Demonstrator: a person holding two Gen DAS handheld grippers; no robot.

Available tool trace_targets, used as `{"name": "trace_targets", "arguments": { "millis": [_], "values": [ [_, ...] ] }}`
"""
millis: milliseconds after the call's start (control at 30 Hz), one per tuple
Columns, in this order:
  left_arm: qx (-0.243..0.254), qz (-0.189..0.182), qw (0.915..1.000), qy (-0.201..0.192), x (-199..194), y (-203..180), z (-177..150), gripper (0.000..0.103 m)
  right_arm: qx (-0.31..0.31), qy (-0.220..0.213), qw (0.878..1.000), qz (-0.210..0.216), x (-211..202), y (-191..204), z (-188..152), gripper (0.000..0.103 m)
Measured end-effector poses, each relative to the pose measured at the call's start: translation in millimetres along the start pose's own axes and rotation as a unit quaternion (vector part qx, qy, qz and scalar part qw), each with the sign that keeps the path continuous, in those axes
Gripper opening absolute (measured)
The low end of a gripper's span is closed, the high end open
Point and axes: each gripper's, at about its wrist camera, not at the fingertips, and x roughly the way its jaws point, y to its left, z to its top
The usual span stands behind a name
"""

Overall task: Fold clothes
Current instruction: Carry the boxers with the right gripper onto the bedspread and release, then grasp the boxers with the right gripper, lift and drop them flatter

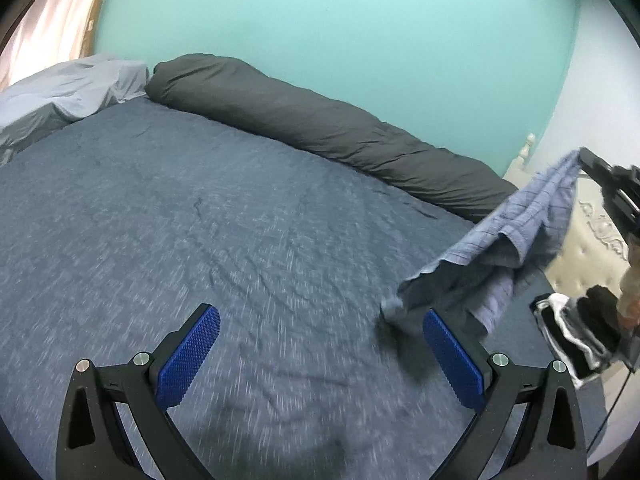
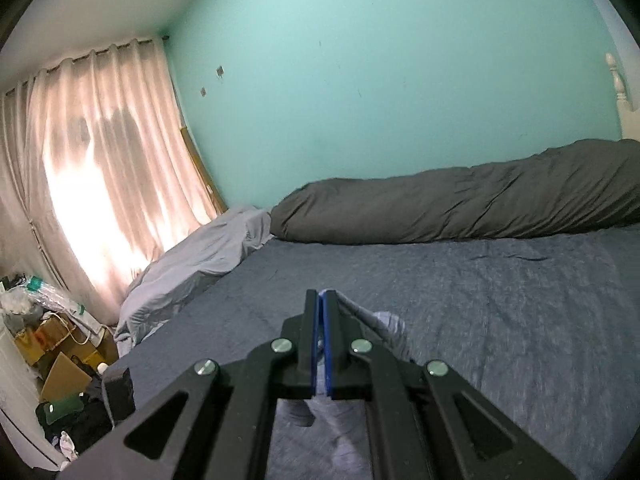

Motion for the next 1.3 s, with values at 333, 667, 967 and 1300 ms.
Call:
{"name": "trace_targets", "arguments": {
  "millis": [333,667,967,1300],
  "values": [
    [-0.016,-0.007,0.9989,0.043,-54,9,-21,0.103,0.038,0.110,0.993,-0.020,-36,24,-106,0.002],
    [-0.005,-0.019,0.9975,0.068,-50,4,-44,0.103,0.060,0.236,0.970,-0.019,-22,5,-221,0.002],
    [0.012,-0.028,0.9950,0.096,-26,-16,-64,0.103,0.079,0.259,0.962,-0.034,-39,-10,-240,0.003],
    [0.016,-0.030,0.9934,0.109,-19,-24,-73,0.103,0.151,0.220,0.959,-0.090,-33,-48,-212,0.031]
  ]
}}
